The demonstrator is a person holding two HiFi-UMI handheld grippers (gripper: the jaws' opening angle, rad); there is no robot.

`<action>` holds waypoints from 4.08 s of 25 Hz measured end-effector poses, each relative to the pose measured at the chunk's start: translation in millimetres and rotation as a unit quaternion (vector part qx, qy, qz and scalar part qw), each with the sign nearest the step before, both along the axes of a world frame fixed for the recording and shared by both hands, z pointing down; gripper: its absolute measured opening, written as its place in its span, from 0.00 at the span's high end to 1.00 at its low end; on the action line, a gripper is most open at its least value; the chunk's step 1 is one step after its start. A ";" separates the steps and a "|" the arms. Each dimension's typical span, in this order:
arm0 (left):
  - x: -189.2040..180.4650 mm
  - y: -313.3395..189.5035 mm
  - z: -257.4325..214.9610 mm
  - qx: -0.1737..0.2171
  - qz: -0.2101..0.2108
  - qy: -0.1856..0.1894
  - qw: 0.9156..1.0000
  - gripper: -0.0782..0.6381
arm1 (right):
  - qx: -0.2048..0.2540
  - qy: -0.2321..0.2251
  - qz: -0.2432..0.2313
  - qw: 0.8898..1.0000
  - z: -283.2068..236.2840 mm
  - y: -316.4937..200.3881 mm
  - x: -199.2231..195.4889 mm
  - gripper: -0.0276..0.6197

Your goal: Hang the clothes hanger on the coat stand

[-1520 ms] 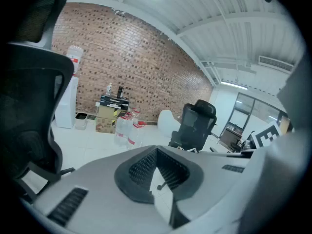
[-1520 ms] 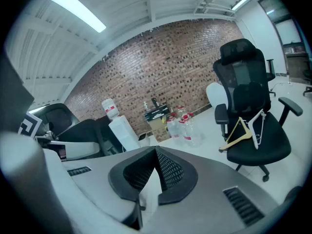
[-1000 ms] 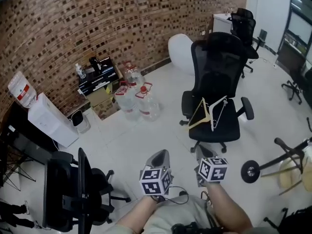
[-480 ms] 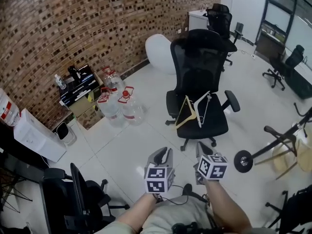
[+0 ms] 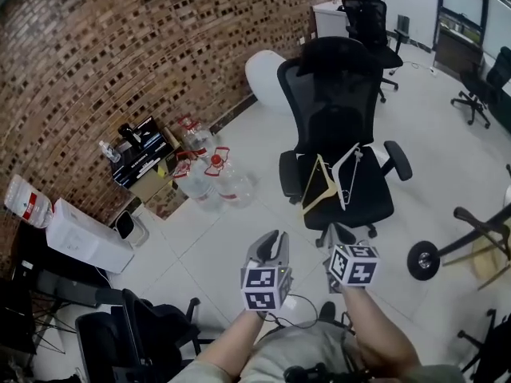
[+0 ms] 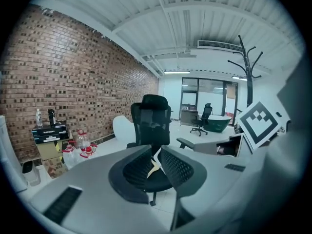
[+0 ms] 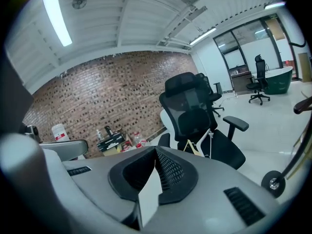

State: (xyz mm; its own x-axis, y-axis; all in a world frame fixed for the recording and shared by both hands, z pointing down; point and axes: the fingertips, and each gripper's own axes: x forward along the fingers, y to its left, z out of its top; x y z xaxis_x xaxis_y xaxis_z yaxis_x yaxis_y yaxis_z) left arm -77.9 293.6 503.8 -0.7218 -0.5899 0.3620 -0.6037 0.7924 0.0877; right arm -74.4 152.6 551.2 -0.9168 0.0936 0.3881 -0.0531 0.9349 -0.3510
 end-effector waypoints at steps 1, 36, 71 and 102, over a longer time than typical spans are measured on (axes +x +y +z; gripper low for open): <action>-8.9 -7.3 0.0 -0.002 -0.003 -0.002 1.000 0.79 | -0.003 0.002 0.000 1.000 3.1 -7.5 -9.0 0.95; -344.6 -96.3 70.9 -0.057 0.118 0.033 0.991 0.80 | -0.044 0.146 0.147 0.977 131.5 -83.5 -293.8 0.84; -608.2 -323.2 262.4 -0.113 0.252 0.119 0.954 0.77 | -0.140 0.287 0.274 0.907 408.8 -247.9 -537.7 0.72; -688.7 -417.7 366.7 -0.090 0.249 0.161 0.951 0.77 | -0.131 0.450 0.284 0.837 621.0 -311.0 -587.3 0.68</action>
State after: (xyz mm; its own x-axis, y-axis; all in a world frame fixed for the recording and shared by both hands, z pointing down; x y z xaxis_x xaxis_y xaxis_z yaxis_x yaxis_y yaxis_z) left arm -766.6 -124.1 870.5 -0.2041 -0.7369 0.6444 -0.8725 0.4354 0.2216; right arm -661.7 -158.4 1172.2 -0.1910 -0.0676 0.9793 -0.8157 0.5659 -0.1201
